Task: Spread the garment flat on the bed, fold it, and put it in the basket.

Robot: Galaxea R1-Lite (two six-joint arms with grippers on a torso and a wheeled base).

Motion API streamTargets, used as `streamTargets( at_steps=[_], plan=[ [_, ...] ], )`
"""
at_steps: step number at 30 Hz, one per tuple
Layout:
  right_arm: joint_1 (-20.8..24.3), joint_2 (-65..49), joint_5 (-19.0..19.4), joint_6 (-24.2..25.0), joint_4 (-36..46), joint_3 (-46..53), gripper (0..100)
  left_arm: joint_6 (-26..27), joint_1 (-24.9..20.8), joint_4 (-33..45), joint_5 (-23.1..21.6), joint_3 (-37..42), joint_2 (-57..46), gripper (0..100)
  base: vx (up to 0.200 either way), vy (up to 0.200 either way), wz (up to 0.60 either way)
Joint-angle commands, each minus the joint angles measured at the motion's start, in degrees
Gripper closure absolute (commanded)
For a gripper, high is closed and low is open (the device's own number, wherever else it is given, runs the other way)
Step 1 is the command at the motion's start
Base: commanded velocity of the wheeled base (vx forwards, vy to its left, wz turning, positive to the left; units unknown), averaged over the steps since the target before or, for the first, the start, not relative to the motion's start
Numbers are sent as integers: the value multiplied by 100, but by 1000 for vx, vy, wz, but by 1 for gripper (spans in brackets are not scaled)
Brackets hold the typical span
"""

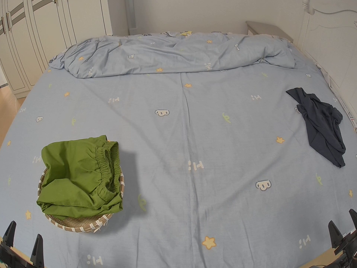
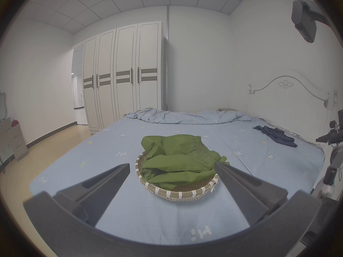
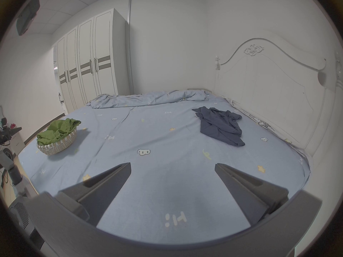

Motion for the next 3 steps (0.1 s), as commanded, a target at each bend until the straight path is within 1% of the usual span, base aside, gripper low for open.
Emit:
streamTargets(
  at_steps=[1,3],
  plan=[
    [0,-82,-11,10,-6,101,0,-2,1,-2,0,101,-82,0,0,0,0],
    [0,-82,-19,10,-6,101,0,-2,1,-2,0,101,-82,0,0,0,0]
  ],
)
